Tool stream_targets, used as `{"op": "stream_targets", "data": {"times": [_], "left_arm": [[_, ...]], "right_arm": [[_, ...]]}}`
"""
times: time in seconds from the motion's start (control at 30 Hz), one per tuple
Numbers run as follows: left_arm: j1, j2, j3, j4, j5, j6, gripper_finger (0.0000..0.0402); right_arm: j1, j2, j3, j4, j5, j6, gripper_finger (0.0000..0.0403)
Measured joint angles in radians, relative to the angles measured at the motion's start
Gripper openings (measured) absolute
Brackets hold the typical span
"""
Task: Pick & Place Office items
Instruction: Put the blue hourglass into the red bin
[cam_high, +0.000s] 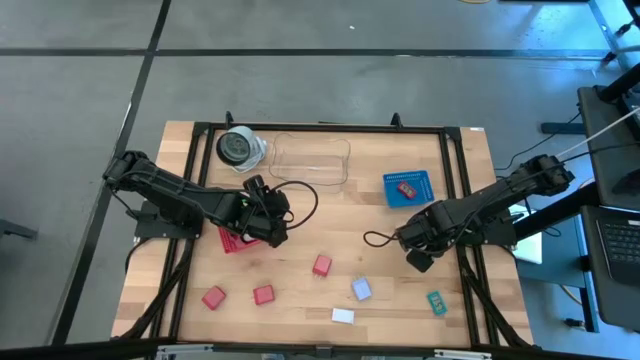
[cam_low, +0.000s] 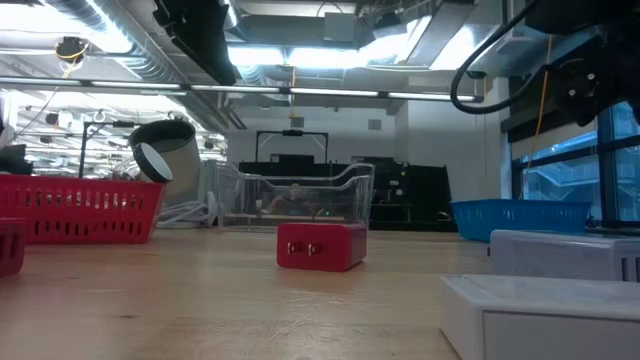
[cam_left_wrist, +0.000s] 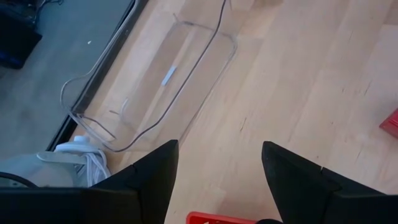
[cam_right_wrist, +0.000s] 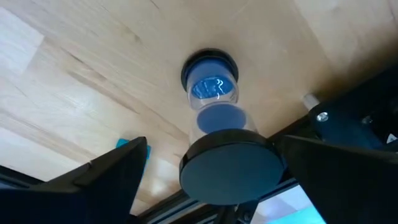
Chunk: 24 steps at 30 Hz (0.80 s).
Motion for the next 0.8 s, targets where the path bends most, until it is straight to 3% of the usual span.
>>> {"op": "stream_targets", "data": {"times": [0.4,0.6,0.8], "left_arm": [[0.0,0.0,0.0,0.0,-0.016,0.0,0.0226],[0.0,0.0,0.0,0.0,-0.025,0.001,0.0226],[-0.005,0.0,0.0,0.005,-0.032,0.093,0.0227]], "right_arm": [[0.0,0.0,0.0,-0.001,-0.008,-0.019,0.0214],[0.0,0.0,0.0,0.0,-0.014,-0.028,0.0216],[-0.002,0.0,0.082,-0.001,0.118,-0.041,0.0222]]}}
